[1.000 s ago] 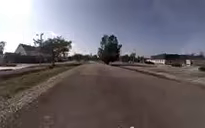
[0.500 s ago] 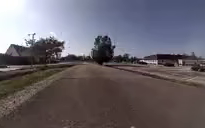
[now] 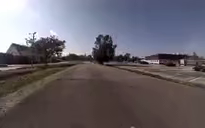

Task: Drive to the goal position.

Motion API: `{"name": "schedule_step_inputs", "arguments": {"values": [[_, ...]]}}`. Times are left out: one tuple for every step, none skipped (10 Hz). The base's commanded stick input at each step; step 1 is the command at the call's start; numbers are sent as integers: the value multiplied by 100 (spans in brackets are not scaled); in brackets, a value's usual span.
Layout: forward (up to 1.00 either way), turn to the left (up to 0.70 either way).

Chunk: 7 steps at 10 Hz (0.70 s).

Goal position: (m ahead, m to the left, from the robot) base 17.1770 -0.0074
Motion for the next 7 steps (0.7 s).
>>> {"name": "schedule_step_inputs", "arguments": {"values": [[70, 0], [70, 0], [70, 0], [70, 0], [70, 0], [70, 0], [70, 0]]}}
